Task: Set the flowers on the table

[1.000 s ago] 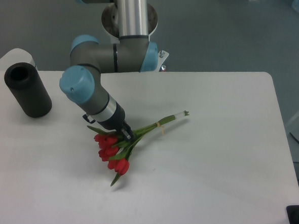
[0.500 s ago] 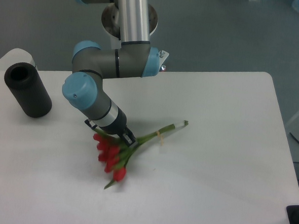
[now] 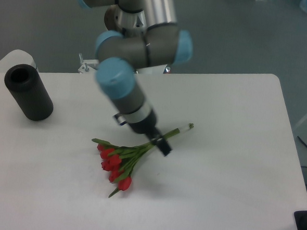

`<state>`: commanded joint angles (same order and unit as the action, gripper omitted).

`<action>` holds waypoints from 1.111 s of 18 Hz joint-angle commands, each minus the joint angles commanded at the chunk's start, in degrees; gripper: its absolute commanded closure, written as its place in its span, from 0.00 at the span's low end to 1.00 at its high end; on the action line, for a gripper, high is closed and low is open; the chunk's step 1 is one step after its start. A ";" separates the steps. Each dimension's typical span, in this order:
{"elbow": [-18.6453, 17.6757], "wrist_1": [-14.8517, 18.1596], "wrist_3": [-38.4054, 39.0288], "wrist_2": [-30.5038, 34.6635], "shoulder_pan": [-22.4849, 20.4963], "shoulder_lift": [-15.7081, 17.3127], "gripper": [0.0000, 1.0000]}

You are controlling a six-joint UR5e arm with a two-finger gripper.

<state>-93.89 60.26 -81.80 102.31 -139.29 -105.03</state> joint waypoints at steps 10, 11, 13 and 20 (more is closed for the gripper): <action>16.54 23.05 -22.15 -10.37 -16.79 -0.52 0.00; 16.63 23.23 -24.61 -11.34 -18.28 -0.52 0.00; 16.89 24.72 -28.66 -13.45 -21.27 -0.35 0.00; 16.54 25.96 -32.46 -18.29 -24.89 0.00 0.00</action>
<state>-77.34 86.22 -114.26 84.03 -164.18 -105.03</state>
